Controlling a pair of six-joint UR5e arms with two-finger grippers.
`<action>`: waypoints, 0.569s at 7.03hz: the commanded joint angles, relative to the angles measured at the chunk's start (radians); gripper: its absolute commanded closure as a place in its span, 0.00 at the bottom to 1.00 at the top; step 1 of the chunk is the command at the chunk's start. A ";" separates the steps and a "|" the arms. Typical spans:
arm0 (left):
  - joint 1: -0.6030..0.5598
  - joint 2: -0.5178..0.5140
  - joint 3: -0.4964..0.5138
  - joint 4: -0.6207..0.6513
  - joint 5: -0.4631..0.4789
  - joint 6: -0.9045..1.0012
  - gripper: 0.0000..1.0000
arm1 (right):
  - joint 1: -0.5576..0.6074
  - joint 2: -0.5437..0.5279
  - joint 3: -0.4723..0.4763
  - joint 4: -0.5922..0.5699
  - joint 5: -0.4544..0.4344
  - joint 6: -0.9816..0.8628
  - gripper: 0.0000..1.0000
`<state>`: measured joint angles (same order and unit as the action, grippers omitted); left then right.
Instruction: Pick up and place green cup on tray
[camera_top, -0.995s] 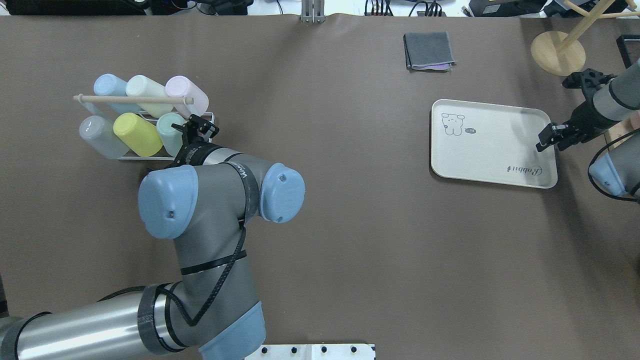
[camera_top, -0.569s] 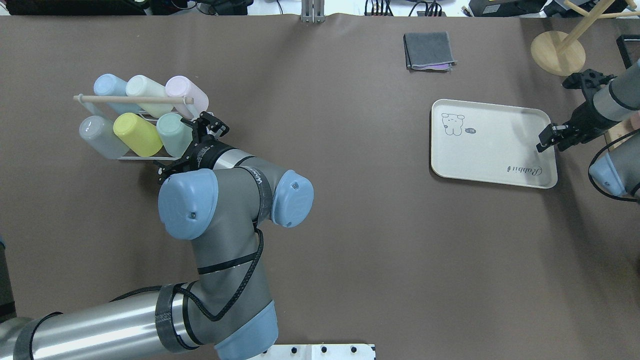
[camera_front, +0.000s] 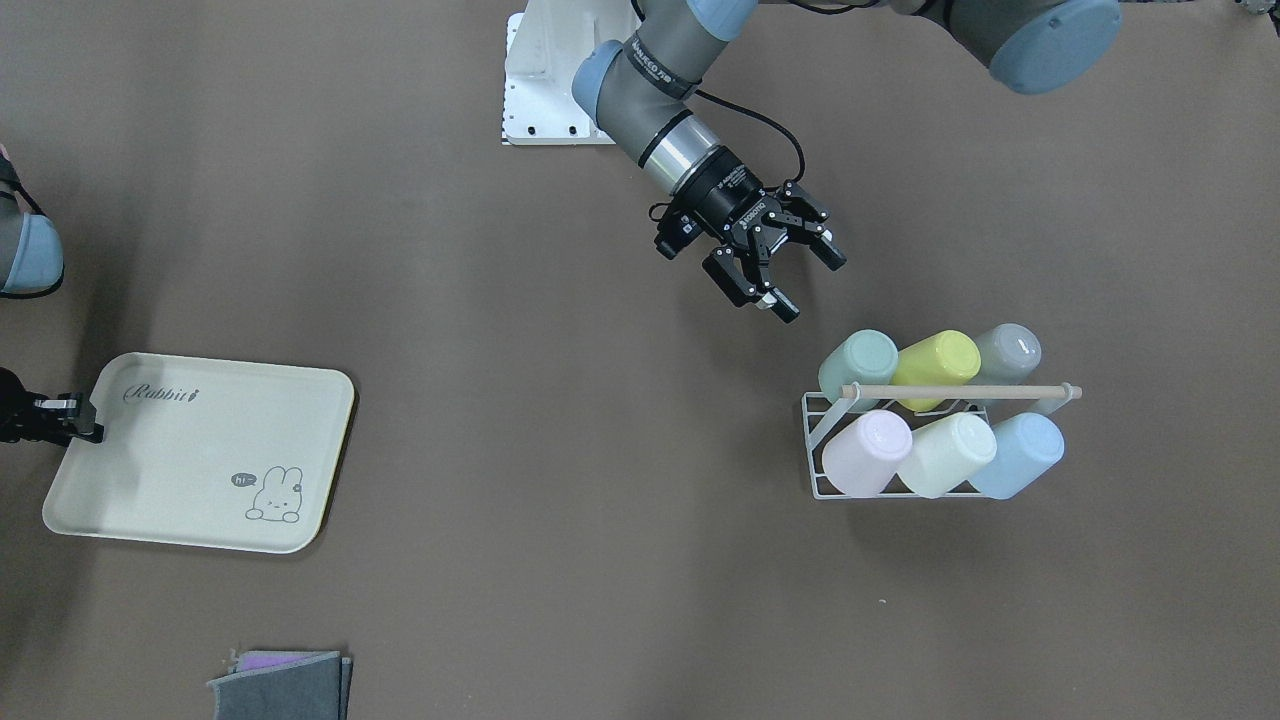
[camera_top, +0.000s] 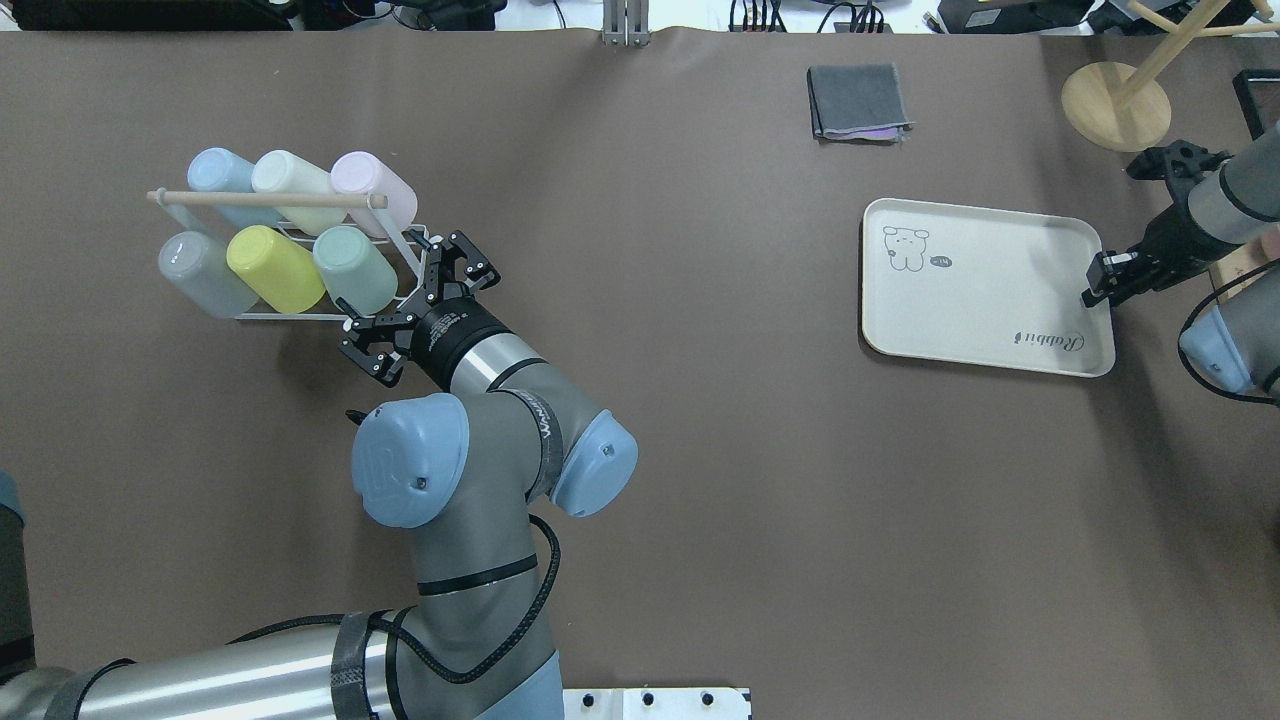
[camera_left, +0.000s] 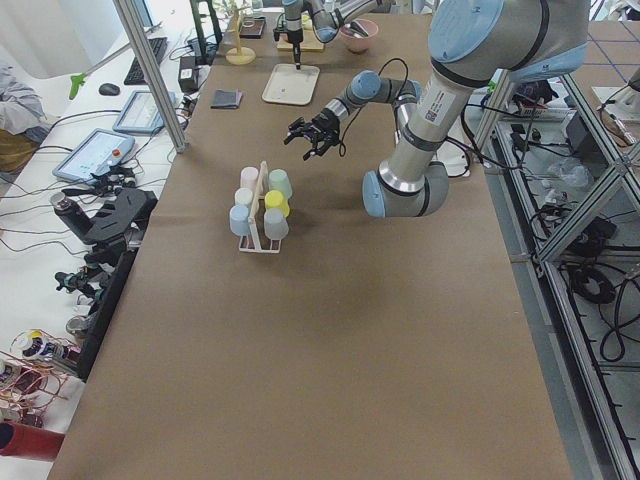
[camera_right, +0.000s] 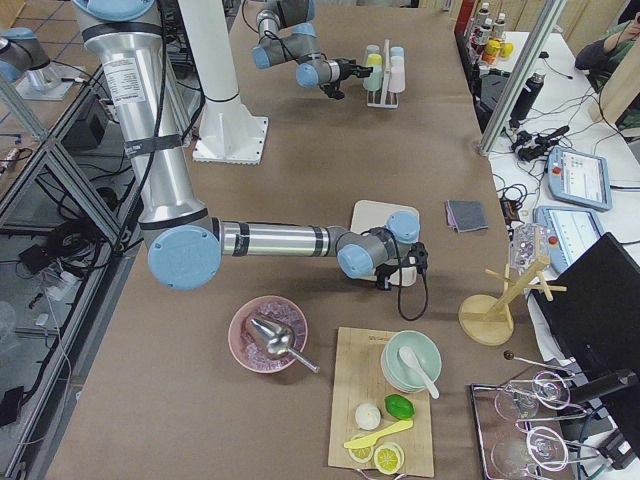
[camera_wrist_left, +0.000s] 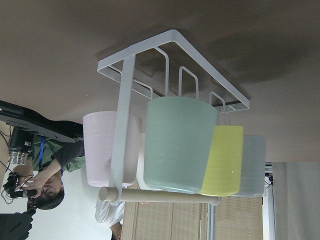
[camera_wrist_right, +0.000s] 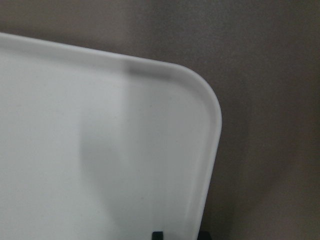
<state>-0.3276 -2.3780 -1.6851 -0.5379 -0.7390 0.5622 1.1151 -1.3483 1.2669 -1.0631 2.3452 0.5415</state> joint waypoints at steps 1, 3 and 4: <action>0.008 0.028 0.004 0.009 0.009 -0.045 0.02 | 0.000 -0.003 -0.001 0.000 0.000 0.000 1.00; 0.009 0.065 0.033 -0.031 0.006 -0.047 0.02 | 0.008 0.000 0.006 0.000 0.006 -0.002 1.00; 0.009 0.066 0.042 -0.056 0.009 -0.044 0.02 | 0.024 0.009 0.011 -0.001 0.037 0.000 1.00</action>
<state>-0.3196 -2.3214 -1.6567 -0.5633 -0.7316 0.5176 1.1240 -1.3482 1.2719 -1.0633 2.3563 0.5404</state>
